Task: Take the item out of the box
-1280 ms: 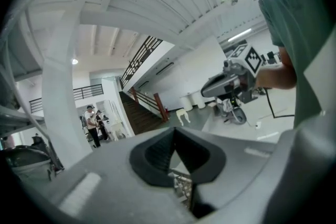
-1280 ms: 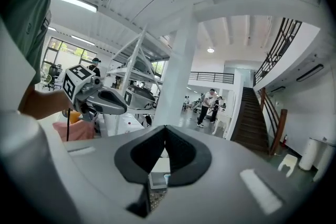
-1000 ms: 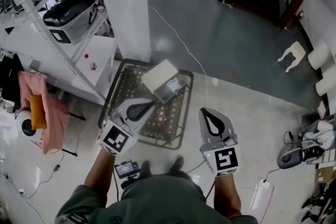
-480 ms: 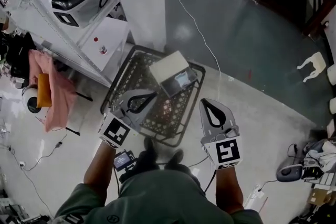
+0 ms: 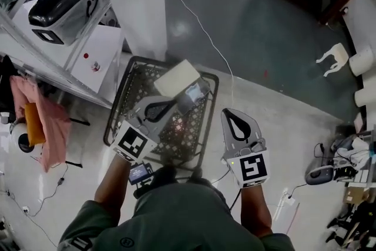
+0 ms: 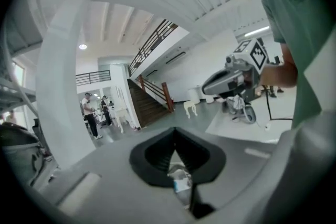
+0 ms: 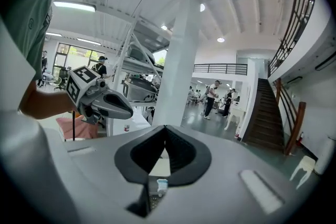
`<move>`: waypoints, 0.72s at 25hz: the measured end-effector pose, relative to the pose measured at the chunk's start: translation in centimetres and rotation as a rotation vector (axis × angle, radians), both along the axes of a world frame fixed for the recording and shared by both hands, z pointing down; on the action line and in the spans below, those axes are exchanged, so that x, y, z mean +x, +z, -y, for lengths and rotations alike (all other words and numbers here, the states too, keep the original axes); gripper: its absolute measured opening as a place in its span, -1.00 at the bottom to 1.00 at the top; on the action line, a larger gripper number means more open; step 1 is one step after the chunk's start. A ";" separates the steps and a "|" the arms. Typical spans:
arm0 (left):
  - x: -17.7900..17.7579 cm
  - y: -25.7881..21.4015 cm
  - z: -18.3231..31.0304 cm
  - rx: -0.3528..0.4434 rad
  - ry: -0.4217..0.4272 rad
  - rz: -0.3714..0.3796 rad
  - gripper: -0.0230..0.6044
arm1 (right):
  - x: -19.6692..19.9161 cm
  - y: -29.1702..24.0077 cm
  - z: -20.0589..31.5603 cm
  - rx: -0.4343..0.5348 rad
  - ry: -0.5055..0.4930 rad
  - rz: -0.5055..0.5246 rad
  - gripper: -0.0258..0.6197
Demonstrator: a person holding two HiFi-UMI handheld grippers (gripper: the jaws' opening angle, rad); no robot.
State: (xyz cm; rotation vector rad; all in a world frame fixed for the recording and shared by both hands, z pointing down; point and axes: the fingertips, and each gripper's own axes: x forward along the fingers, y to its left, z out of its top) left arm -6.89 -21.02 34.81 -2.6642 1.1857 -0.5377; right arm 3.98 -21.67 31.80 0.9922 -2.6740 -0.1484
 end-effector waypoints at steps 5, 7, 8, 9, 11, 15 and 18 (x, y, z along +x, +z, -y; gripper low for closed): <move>-1.9 2.4 2.9 -0.030 0.067 -0.007 -0.92 | -2.3 1.2 1.8 -0.020 0.068 -0.032 -0.90; -2.1 3.9 3.9 -0.050 0.082 -0.004 -0.92 | -2.7 2.1 2.5 -0.039 0.078 -0.048 -0.90; -2.1 4.7 4.4 -0.062 0.086 0.000 -0.92 | -2.8 2.5 2.8 -0.048 0.083 -0.050 -0.90; -2.2 5.5 4.8 -0.075 0.088 0.005 -0.92 | -2.9 2.8 3.2 -0.057 0.088 -0.054 -0.90; -2.2 7.1 5.6 -0.102 0.085 0.020 -0.92 | -2.7 3.7 3.9 -0.070 0.091 -0.052 -0.90; -2.3 10.5 7.8 -0.159 0.061 0.032 -0.92 | -2.3 5.8 6.0 -0.090 0.090 -0.023 -0.90; -1.9 13.1 9.5 -0.198 0.043 0.028 -0.92 | -1.9 7.8 7.8 -0.117 0.078 -0.022 -0.90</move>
